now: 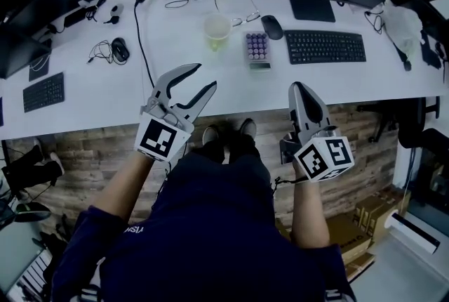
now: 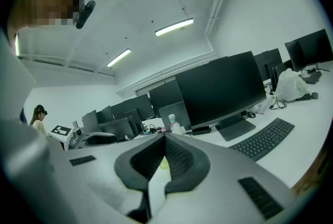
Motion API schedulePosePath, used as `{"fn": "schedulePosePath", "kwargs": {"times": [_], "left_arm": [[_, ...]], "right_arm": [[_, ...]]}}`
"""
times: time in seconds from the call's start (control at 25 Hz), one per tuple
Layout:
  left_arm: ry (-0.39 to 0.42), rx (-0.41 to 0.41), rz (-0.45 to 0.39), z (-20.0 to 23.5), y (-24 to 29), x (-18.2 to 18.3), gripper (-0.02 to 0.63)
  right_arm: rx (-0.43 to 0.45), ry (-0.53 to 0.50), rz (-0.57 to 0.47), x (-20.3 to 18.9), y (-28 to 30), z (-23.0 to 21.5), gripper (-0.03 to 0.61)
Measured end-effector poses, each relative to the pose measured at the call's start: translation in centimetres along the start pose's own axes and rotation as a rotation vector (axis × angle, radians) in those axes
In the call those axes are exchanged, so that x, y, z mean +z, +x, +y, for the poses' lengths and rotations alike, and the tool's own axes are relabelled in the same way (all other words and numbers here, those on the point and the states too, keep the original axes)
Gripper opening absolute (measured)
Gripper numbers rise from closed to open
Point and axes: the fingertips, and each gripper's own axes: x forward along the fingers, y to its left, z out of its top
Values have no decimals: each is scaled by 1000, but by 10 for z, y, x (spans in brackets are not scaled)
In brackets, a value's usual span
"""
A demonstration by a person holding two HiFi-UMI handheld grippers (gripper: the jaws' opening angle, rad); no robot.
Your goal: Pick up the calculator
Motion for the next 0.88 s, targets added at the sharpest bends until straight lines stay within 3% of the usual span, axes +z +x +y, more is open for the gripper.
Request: {"fn": "schedulePosePath", "kwargs": {"times": [0.32, 0.88], "left_arm": [[11, 21, 39, 3, 25, -6, 196], [31, 61, 166, -11, 95, -32, 196]], "right_arm": [[54, -8, 22, 5, 30, -21, 3], [162, 1, 130, 1, 86, -96, 3]]}}
